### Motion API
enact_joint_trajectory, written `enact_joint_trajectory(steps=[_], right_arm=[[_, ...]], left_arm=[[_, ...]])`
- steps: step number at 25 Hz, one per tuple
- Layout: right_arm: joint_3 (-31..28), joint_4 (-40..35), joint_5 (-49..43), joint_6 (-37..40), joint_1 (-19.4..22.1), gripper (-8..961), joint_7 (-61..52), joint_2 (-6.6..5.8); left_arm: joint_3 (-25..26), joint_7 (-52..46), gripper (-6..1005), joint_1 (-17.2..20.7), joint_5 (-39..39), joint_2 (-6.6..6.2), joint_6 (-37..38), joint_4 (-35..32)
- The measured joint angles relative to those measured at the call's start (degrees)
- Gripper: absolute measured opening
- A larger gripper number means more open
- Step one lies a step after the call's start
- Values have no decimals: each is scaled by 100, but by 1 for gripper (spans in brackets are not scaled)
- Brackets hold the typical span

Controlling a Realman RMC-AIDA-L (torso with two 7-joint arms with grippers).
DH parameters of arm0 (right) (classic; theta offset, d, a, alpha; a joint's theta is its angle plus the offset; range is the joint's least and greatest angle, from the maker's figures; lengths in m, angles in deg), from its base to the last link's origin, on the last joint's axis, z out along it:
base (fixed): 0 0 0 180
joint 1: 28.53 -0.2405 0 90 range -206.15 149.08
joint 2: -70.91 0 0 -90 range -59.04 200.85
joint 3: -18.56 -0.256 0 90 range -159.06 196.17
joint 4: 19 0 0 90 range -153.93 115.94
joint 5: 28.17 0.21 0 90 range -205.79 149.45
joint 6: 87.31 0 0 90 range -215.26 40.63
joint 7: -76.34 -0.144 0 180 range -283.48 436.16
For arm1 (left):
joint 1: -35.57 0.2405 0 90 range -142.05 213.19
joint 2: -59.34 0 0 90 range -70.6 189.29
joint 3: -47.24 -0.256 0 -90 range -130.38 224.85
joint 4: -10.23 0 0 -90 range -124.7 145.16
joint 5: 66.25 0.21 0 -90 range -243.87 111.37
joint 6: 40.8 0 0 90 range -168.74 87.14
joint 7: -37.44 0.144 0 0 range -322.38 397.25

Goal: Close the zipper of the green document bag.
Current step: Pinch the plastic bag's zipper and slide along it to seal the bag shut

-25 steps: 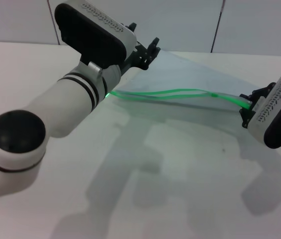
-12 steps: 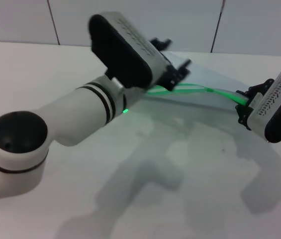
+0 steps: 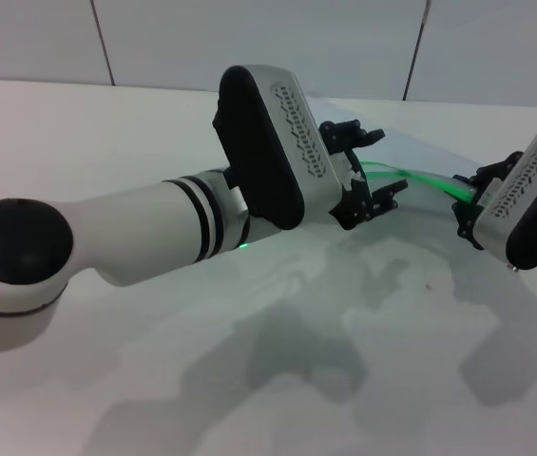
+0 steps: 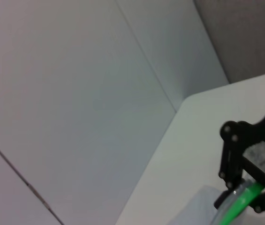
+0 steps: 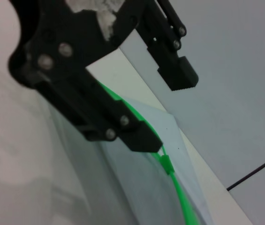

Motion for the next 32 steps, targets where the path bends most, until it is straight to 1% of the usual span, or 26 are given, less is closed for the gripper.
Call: enact_joint_trajectory(steps=[6,9,12,15,16,17,18,20,22,25,32], right_arm=[[-8,9,-2,1,0,51,0,0],[-10,8,-8,1,1,50,0,-4],[-10,12,-9,1,3,50,0,-6],[-10,17,-9,1,3,50,0,-7],[-10,17,-9,1,3,50,0,-8],[-10,17,-9,1,3,51,0,-9],[-10,17,-9,1,3,51,0,-9],[-9,17,-9,1,3,51,0,-9],[-5,18,-9,0,3,51,0,-9],[4,30,-2,-4,-22,51,0,-10],[44,83,13,-44,-61,52,0,-9]], left_arm=[[50,-215,612,23,428,-34,-291,36],[59,-625,613,-43,952,-40,-482,0],[126,-1231,613,-93,1772,-39,-632,10],[430,-1704,612,-80,2570,38,-969,64],[561,-1838,611,-56,2849,86,-1144,96],[675,-1930,611,-27,3079,134,-1262,136],[725,-1969,611,-13,3192,155,-1319,153],[905,-2063,610,69,3675,280,-1392,223],[975,-2070,609,126,3970,368,-1383,253],[957,-2057,607,99,4145,420,-1343,251],[880,-2040,605,-46,4161,423,-1331,164]])
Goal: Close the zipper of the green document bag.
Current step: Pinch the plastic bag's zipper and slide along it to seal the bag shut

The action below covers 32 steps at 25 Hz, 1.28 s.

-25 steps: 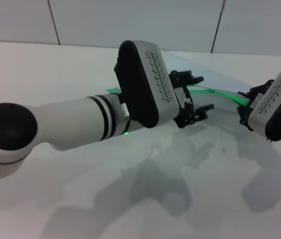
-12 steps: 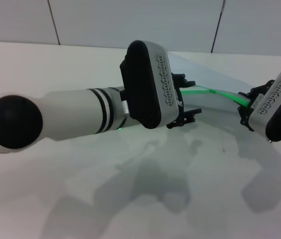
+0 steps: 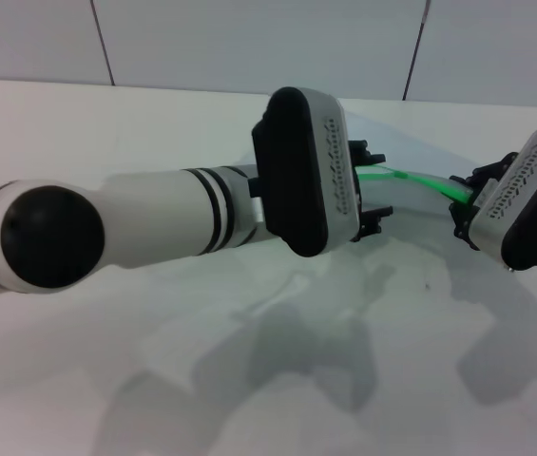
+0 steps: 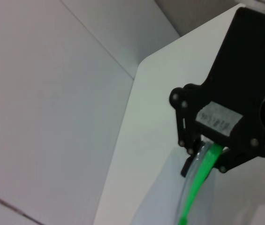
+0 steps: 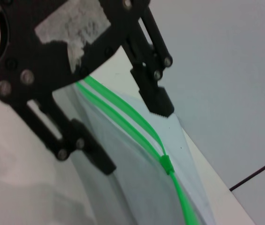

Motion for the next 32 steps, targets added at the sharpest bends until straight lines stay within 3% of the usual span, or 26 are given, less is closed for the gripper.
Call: enact_joint_trajectory(steps=[7,32], right_arm=[[16,-25,13,-5,-7,52,0,2],[71,-129,23,11,2,51,0,18]], left_arm=[[-485,10,604,-204,66,2,628,-407],[-754,170,589,-485,42,27,1222,-788]])
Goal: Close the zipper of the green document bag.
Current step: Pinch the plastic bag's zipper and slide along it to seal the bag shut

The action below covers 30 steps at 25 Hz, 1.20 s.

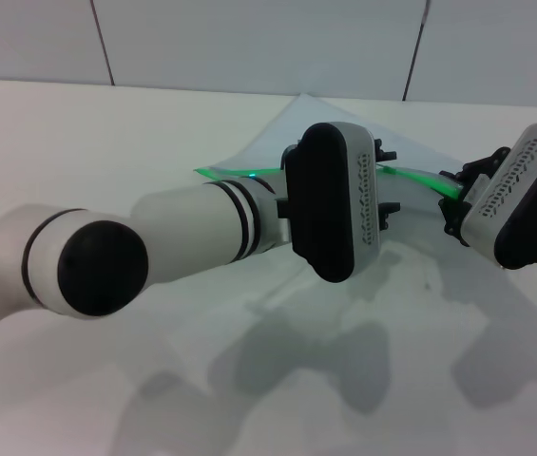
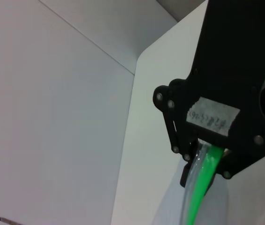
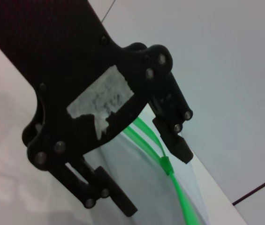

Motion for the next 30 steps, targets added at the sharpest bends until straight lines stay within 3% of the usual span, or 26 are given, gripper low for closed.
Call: enact_joint_trajectory(steps=[10,25,27,30], right_arm=[[-1,3,0,-32,-6,51,-25,0],[1,31,0,-37,-66,51,-30,1],[6,46,0,-37,-77,51,-35,5],[8,49,0,-37,-79,51,-41,9]], left_arm=[[-291,-31,573,-229,-20,13,551,-375],[-458,-99,548,-338,-37,28,735,-477],[-458,-140,404,-353,-37,28,747,-504],[-458,-156,382,-360,-37,28,835,-525]])
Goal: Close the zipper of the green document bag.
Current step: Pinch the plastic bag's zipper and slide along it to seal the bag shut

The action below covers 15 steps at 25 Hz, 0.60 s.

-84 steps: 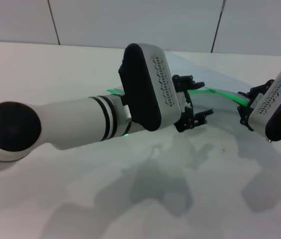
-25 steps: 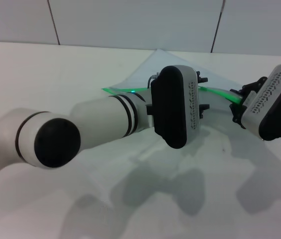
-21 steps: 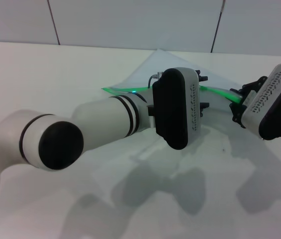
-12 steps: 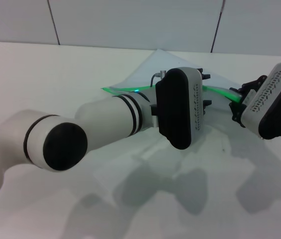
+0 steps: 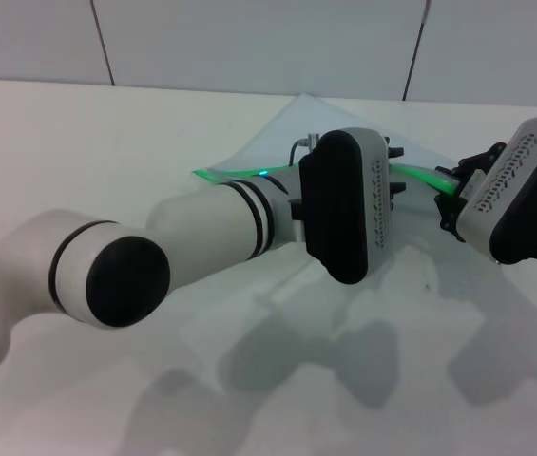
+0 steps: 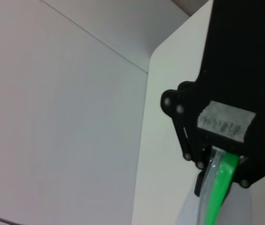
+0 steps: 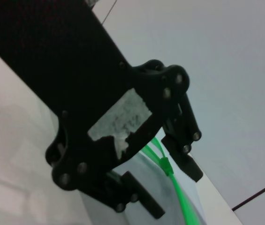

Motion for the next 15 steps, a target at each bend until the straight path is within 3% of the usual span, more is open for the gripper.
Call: enact_joint_trajectory(steps=[15], right_arm=[[42,5,0,-7,-16,51,-3,-1]], left_arm=[[-254,-263,289,-156,0,6,390,-364]])
